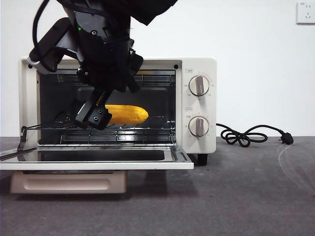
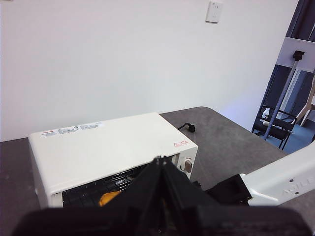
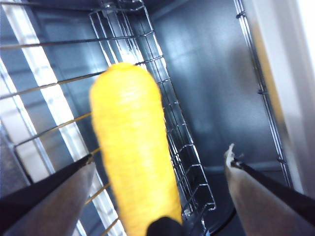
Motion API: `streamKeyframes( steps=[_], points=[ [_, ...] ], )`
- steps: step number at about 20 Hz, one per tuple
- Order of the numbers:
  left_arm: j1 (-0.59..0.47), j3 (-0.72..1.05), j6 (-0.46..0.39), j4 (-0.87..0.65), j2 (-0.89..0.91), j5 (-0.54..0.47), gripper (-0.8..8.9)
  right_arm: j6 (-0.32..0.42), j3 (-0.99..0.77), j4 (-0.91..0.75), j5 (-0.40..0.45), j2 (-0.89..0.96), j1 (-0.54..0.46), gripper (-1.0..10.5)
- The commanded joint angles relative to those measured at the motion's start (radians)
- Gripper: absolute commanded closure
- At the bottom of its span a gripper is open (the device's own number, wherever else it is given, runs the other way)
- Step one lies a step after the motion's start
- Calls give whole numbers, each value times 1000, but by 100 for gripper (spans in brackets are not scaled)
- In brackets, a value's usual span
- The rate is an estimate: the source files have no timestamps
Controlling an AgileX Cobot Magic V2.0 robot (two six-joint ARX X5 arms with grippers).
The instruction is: Take the corn from the table,put the corn in the oven
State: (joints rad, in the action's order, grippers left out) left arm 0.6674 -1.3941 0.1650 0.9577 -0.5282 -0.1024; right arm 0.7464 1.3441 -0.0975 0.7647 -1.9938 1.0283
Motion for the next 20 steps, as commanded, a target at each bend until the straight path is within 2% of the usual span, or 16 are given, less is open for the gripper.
streamKeyframes(
  steps=[1,12,20],
  points=[
    [2,-1,-19,-2,2,-3,819,-14,-5,-4,24,-2,14,506],
    [2,-1,-19,-2,2,-3,819,-144,-5,138,89,23,75,509],
    [2,-1,-19,-2,2,-3,819,-152,-5,119,179,45,130,510]
  ],
)
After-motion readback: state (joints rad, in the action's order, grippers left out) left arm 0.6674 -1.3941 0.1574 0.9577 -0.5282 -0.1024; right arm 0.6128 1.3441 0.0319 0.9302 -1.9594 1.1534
